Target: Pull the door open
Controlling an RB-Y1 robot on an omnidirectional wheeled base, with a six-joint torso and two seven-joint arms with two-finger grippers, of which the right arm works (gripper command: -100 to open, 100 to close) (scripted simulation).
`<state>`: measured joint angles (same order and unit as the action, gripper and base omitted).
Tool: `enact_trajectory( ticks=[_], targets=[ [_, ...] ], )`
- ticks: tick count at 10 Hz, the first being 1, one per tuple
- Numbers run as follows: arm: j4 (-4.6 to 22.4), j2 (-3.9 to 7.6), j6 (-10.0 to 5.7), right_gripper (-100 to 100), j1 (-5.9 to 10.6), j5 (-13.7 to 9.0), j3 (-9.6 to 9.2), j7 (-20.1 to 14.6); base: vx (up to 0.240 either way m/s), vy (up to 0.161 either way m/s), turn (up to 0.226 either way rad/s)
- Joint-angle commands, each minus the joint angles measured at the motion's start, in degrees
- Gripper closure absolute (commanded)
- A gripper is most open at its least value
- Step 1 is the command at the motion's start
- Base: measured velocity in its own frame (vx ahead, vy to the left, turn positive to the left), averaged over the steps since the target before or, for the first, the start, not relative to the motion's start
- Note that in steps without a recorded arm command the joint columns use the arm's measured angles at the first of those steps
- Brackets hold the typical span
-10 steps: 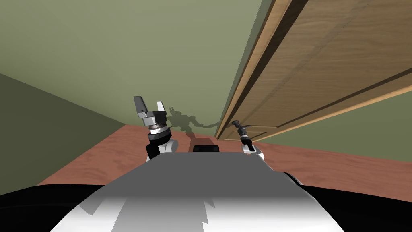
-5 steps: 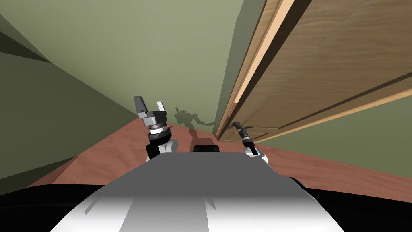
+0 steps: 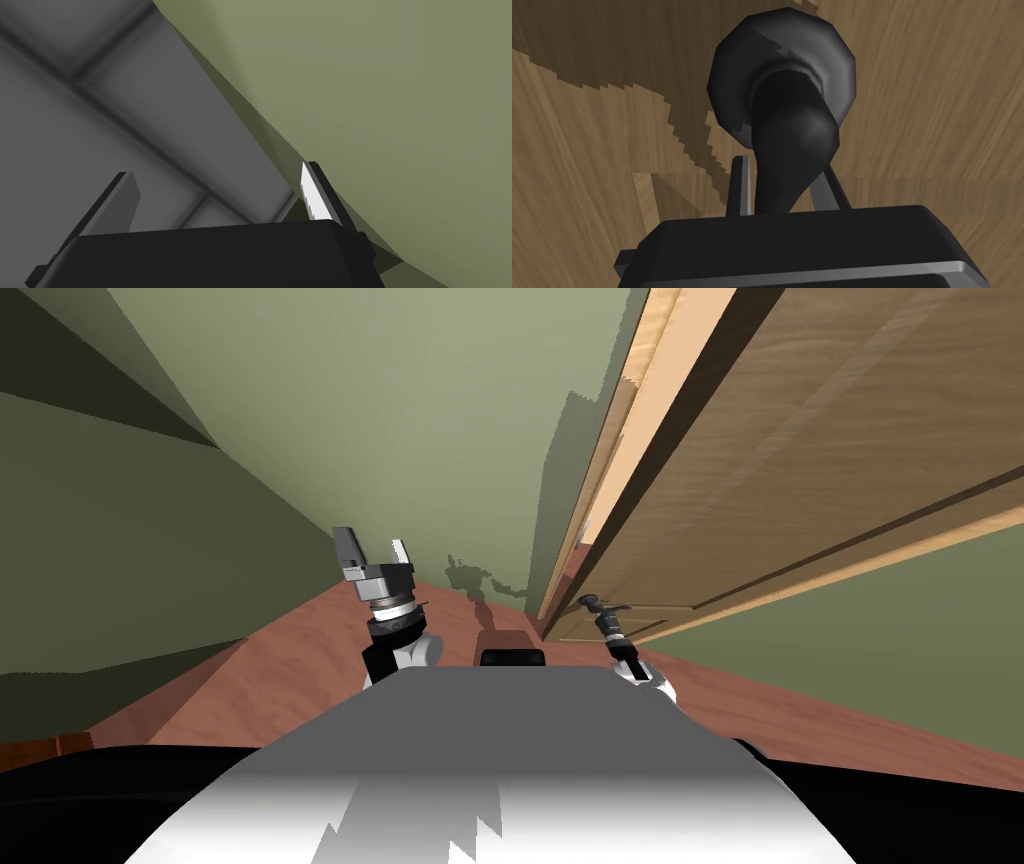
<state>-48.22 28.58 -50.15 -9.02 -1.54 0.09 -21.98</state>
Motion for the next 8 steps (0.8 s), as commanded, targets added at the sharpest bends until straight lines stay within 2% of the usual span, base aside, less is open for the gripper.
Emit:
enact_trajectory(
  ticks=[1, 3, 5, 8],
  targets=[
    [0.15, 0.78, -1.86, 100, -1.05, 0.18, -0.35, -0.72, -0.268, -0.090, 0.221],
    [0.48, 1.45, -3.40, 100, -1.82, 0.31, -0.62, -1.31, -0.208, -0.085, 0.144],
    [1.03, 2.55, -5.91, 100, -3.06, 0.51, -1.06, -2.27, -0.186, -0.081, 0.162],
    [1.44, 3.35, -7.75, 100, -3.97, 0.67, -1.38, -2.98, -0.181, -0.061, 0.105]
  ],
)
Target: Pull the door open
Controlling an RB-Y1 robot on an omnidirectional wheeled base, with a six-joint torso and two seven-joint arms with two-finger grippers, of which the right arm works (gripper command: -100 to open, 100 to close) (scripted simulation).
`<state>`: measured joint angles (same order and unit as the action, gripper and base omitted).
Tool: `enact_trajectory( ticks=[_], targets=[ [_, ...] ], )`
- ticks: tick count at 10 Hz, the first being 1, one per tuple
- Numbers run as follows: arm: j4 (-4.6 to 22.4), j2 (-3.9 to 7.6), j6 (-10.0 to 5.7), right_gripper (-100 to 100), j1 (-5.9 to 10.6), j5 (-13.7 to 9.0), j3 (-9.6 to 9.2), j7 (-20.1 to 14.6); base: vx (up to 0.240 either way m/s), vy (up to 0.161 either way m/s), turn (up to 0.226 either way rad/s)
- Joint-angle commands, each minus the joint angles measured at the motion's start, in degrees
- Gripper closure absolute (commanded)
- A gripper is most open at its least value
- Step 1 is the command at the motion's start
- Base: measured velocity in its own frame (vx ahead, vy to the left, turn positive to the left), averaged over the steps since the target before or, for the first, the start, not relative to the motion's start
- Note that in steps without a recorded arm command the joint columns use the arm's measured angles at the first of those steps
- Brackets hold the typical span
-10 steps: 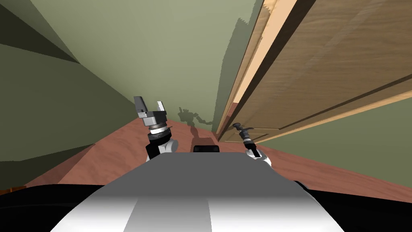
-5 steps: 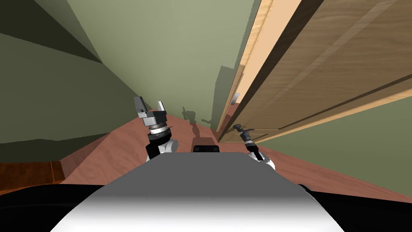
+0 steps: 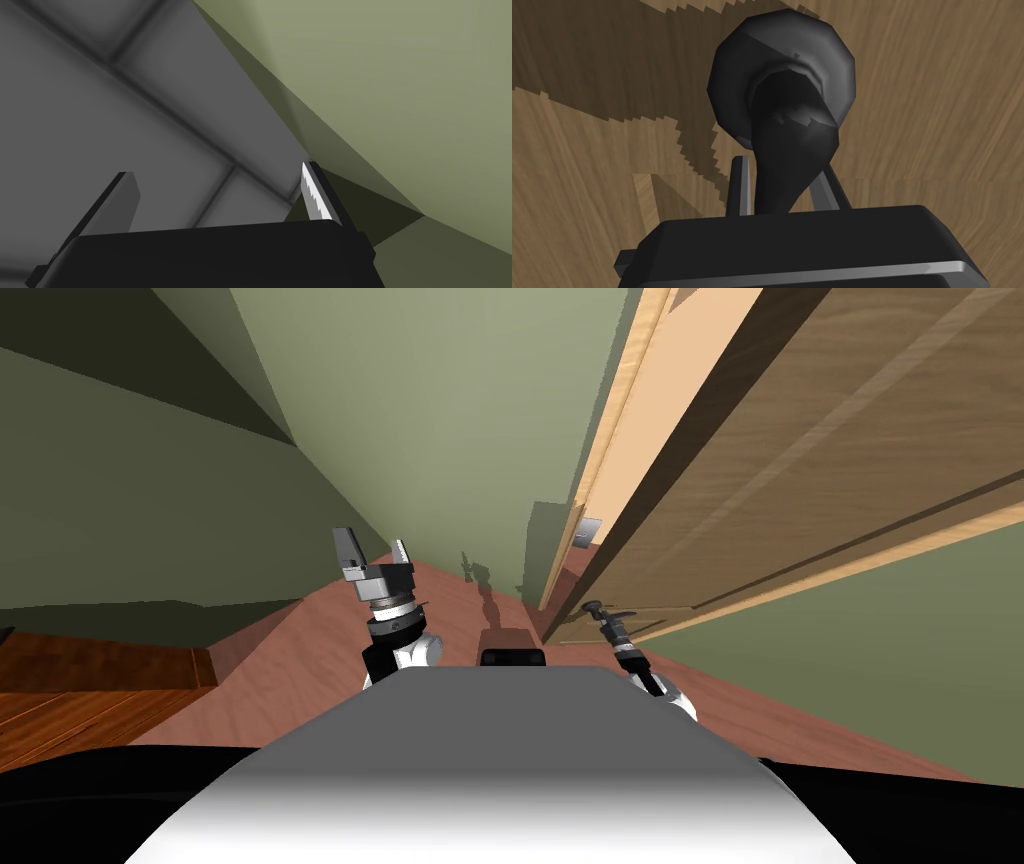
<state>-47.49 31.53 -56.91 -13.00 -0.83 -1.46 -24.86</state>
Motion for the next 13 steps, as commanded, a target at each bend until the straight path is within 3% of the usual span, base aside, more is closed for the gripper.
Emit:
enact_trajectory(
  ticks=[1, 2, 9, 11, 12, 13],
  targets=[
    [0.00, 0.00, 0.00, 100, 0.00, 0.00, 0.00, 0.00, -0.070, -0.028, 0.026],
    [0.78, 0.31, -1.31, 100, -0.36, 0.09, -0.23, -0.37, -0.147, -0.035, 0.239],
    [3.14, 1.72, -5.47, 100, -1.25, 0.20, -0.50, -1.34, -0.201, -0.078, 0.167],
    [3.74, 2.08, -6.52, 100, -1.47, 0.22, -0.56, -1.58, -0.207, -0.073, 0.138],
    [3.18, 1.76, -5.81, 100, -1.45, 0.28, -0.73, -1.56, -0.091, -0.031, 0.036],
    [3.77, 1.89, -6.65, 100, -1.67, 0.28, -0.88, -1.70, -0.132, -0.042, 0.180]
  ],
)
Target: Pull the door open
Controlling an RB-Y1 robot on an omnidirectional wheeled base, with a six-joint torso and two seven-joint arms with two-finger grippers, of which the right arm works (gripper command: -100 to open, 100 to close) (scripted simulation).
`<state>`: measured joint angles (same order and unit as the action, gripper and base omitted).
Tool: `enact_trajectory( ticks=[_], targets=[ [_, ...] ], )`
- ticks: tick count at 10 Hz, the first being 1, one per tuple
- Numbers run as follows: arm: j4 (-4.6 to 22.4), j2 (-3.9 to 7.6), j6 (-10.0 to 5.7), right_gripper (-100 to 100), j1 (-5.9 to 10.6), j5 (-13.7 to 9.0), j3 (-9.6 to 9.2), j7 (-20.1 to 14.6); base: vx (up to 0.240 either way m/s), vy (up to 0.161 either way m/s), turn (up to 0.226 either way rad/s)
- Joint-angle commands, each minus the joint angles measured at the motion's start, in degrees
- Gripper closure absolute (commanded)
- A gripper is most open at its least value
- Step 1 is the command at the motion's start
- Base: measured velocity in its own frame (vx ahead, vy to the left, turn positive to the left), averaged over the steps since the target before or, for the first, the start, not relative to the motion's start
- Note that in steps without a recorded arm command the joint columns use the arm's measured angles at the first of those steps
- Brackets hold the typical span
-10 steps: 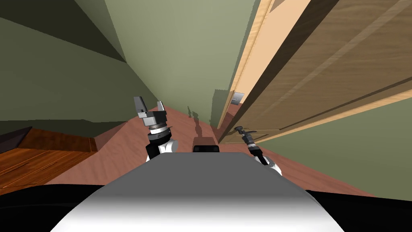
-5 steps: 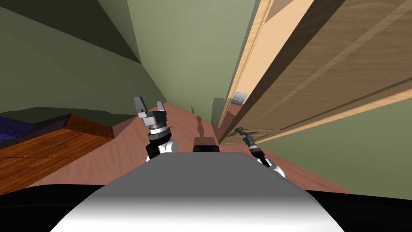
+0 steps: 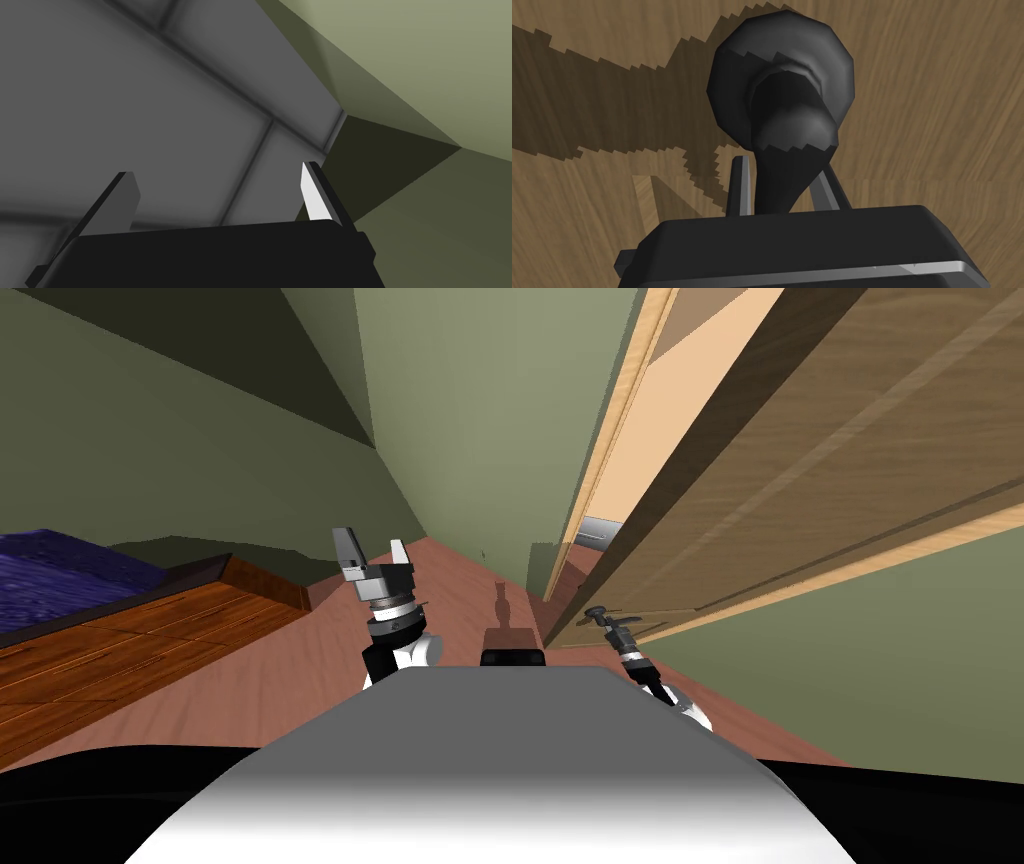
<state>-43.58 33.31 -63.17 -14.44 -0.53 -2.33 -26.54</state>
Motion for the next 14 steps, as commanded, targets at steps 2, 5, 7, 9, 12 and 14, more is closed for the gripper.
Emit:
enact_trajectory(
  ticks=[2, 5, 7, 9, 12, 14],
  targets=[
    [0.34, 0.32, -1.09, 100, -0.36, -0.07, -0.03, -0.11, -0.171, -0.057, 0.138],
    [1.49, 0.80, -2.77, 100, -0.67, -0.19, -0.09, -0.34, -0.205, -0.084, 0.181],
    [2.22, 1.11, -3.85, 100, -0.87, -0.27, -0.13, -0.48, -0.212, -0.095, 0.176],
    [2.91, 1.39, -4.85, 100, -1.06, -0.35, -0.17, -0.62, -0.196, -0.069, 0.149],
    [3.82, 1.16, -5.61, 100, -0.89, -0.14, -0.60, -0.77, -0.130, -0.032, 0.090],
    [4.44, 1.37, -6.37, 100, -0.90, -0.13, -0.62, -0.89, -0.192, -0.089, 0.175]
  ],
)
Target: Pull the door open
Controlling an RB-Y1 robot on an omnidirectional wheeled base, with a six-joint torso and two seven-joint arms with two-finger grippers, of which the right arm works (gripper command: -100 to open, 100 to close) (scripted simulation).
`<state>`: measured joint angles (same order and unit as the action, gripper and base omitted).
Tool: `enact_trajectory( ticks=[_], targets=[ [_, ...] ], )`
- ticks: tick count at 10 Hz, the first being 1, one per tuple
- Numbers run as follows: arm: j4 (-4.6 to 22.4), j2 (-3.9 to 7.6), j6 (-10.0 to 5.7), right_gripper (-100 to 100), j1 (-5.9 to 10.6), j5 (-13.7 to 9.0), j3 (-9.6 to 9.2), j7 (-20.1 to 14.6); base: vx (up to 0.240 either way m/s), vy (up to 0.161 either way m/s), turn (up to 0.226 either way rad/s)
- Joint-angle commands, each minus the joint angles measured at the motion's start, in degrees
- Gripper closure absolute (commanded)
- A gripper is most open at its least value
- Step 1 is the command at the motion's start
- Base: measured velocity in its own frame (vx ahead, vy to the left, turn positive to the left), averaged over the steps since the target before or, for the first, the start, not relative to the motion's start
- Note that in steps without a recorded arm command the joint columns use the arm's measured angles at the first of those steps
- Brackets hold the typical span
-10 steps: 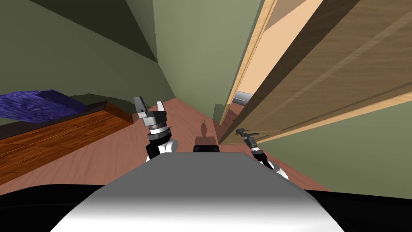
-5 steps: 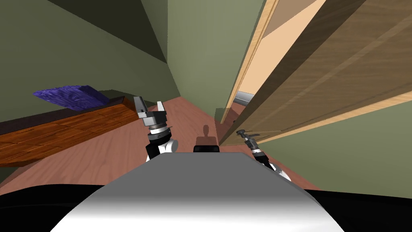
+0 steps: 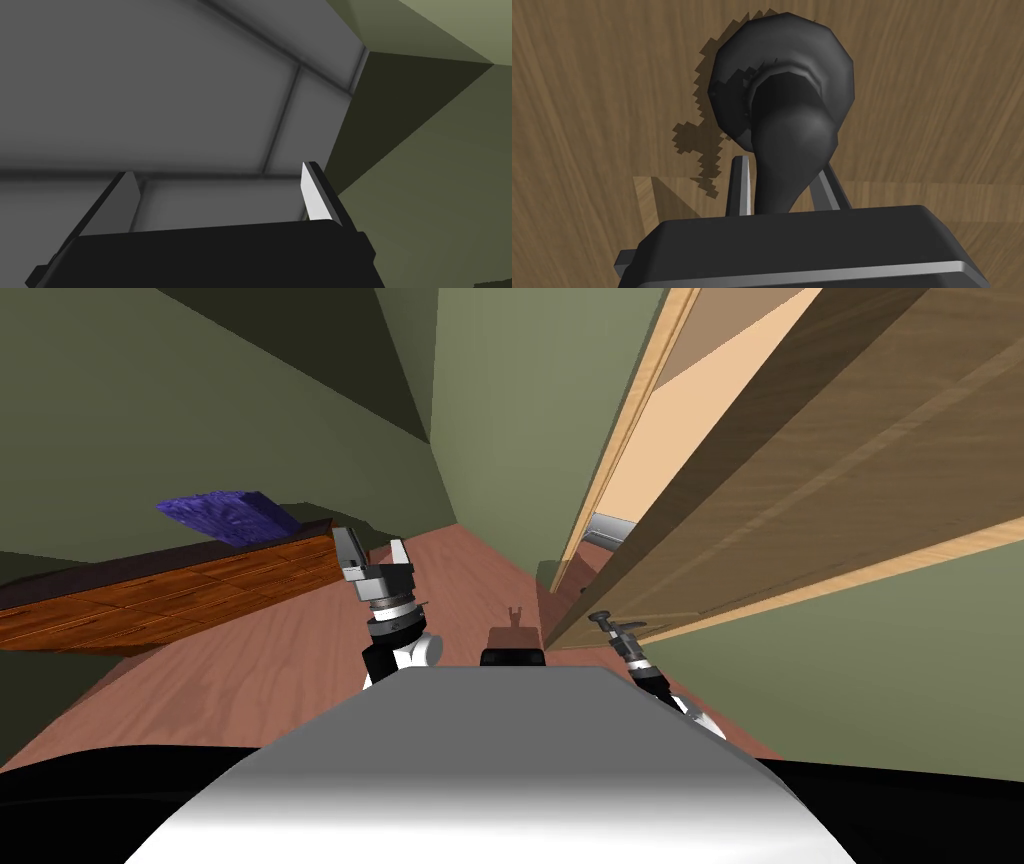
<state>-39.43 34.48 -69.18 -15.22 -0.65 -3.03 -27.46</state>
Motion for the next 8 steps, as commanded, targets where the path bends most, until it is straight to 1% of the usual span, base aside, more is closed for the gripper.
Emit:
enact_trajectory(
  ticks=[1, 3, 8],
  targets=[
    [0.65, 0.32, -0.79, 100, -0.13, -0.01, 0.06, -0.04, -0.199, -0.085, 0.182],
    [1.41, 0.57, -1.71, 100, -0.15, -0.01, 0.04, -0.18, -0.201, -0.074, 0.169],
    [2.91, 1.08, -3.55, 100, -0.18, 0.00, 0.00, -0.47, -0.189, -0.063, 0.135]
  ],
)
